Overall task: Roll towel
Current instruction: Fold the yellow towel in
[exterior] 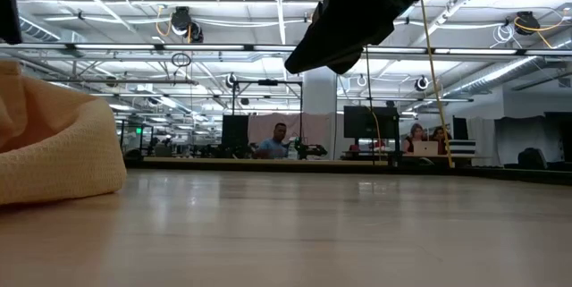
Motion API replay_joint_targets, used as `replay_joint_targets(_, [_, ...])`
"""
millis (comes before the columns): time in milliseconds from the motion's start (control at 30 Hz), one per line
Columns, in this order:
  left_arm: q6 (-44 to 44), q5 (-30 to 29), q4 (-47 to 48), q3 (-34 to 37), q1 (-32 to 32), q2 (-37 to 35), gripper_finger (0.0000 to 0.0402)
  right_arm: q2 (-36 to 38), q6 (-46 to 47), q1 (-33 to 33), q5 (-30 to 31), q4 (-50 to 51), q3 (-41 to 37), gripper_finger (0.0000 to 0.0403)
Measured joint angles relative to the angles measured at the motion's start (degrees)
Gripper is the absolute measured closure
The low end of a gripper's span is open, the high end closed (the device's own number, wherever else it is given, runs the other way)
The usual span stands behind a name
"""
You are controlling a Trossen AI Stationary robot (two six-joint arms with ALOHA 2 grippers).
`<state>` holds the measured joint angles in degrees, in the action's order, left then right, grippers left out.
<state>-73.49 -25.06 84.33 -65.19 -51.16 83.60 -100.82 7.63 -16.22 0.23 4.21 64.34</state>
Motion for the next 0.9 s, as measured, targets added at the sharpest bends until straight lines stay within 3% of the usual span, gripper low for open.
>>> replay_joint_targets(367, [-4.09, 1.37, -3.04, 5.27, 0.02, 2.20, 0.0226, 0.00, -0.84, -0.01, -0.02, -0.09, 0.00, 0.0403])
replay_joint_targets(467, [-3.97, -0.74, -3.39, 5.92, 0.00, 2.20, 0.0261, 0.00, -0.86, -0.01, -0.02, -0.11, 0.00, 0.0403])
replay_joint_targets(667, [-2.10, -3.56, -3.24, 5.97, 0.05, 2.20, 0.0385, 0.00, -0.87, -0.01, -0.04, -0.09, 0.00, 0.0403])
replay_joint_targets(900, [-1.87, -5.08, -2.72, 5.19, 0.13, 2.19, 0.0393, -0.01, -0.89, -0.01, -0.04, -0.09, 0.00, 0.0403])
